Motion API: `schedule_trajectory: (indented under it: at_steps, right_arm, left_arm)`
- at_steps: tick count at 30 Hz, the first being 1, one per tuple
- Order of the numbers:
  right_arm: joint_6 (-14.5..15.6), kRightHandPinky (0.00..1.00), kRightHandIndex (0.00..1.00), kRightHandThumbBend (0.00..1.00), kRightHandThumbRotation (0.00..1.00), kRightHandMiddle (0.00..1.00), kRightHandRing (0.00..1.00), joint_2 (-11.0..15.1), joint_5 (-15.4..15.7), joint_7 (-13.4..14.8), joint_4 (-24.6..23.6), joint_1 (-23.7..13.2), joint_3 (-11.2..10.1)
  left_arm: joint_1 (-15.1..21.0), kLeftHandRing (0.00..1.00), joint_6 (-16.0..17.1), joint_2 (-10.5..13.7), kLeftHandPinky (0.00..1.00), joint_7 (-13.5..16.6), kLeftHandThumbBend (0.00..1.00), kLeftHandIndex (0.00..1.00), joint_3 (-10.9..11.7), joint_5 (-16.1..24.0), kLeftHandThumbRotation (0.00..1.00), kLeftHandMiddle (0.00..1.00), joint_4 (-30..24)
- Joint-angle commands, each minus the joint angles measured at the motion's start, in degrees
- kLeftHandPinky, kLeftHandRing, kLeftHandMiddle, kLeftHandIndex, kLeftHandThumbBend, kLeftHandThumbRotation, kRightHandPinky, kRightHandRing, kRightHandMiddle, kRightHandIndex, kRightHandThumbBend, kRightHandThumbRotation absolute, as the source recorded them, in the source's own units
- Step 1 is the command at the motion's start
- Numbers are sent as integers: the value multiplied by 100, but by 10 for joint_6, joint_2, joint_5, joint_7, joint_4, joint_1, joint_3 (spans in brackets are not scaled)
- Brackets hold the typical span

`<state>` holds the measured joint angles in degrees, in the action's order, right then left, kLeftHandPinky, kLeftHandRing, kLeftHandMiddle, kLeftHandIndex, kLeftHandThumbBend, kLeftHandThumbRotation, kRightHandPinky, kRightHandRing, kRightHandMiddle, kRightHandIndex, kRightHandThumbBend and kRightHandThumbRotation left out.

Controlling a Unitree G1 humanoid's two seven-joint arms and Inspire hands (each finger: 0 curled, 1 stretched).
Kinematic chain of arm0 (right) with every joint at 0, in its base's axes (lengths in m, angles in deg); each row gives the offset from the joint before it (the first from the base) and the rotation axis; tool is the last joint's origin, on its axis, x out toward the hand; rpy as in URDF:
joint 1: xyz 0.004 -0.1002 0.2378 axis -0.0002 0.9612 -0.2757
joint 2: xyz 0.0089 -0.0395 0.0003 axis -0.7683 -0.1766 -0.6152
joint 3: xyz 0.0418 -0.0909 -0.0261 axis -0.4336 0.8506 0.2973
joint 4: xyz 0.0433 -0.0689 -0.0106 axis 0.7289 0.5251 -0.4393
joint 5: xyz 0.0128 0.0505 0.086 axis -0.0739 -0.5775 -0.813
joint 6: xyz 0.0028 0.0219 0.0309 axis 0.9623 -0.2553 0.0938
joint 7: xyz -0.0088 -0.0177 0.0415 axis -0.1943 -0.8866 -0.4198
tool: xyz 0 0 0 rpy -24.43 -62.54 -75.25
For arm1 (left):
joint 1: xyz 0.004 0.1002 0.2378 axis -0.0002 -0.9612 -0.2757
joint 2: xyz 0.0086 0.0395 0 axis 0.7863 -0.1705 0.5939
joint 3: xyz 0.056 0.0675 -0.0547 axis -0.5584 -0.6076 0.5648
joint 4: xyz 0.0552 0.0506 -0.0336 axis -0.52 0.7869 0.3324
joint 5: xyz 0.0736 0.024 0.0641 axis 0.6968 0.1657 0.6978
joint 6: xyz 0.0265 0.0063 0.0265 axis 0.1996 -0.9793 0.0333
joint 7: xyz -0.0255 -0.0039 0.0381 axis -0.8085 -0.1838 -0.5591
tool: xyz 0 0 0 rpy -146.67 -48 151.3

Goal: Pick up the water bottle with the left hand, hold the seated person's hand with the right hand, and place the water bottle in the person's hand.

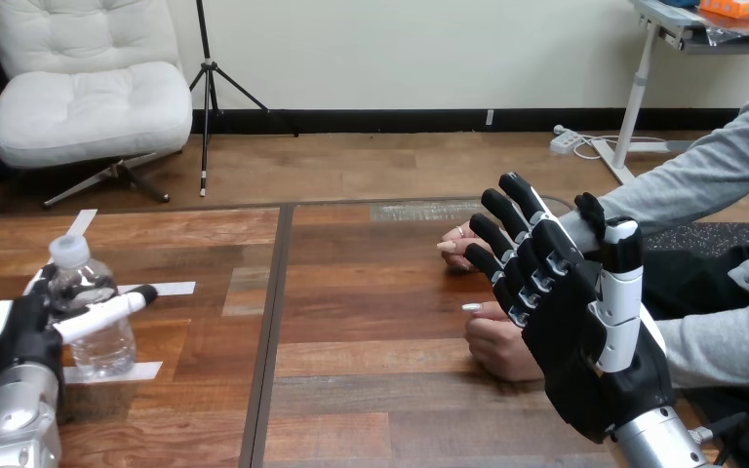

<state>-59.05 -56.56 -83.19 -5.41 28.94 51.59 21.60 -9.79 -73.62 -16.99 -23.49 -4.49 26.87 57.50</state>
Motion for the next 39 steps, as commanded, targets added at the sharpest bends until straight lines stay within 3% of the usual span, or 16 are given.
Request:
schedule_trajectory:
  at_steps: [1,8,18,27,39]
  right_arm:
    - [-8,100,100,89,100,100,100,-1,-12,-7,-22,-18,-5]
    - [-7,100,100,89,100,100,100,-1,-13,-7,-23,-19,-5]
    - [-8,100,100,90,100,100,100,-1,-11,-6,-22,-19,-5]
    - [-8,100,100,90,100,100,100,-1,-12,-7,-23,-19,-5]
    - [-8,100,100,90,100,100,100,-2,-11,-5,-22,-19,-5]
  left_arm:
    - [34,79,-5,-11,73,19,82,80,5,-9,0,80,-21]
    - [30,64,3,-15,56,48,77,68,-1,-3,0,67,-27]
    - [22,49,23,-14,43,67,67,55,-10,10,0,54,-30]
    - [17,43,40,-12,37,76,64,49,-19,19,0,48,-30]
    - [10,41,47,-10,35,85,67,48,-27,30,0,46,-36]
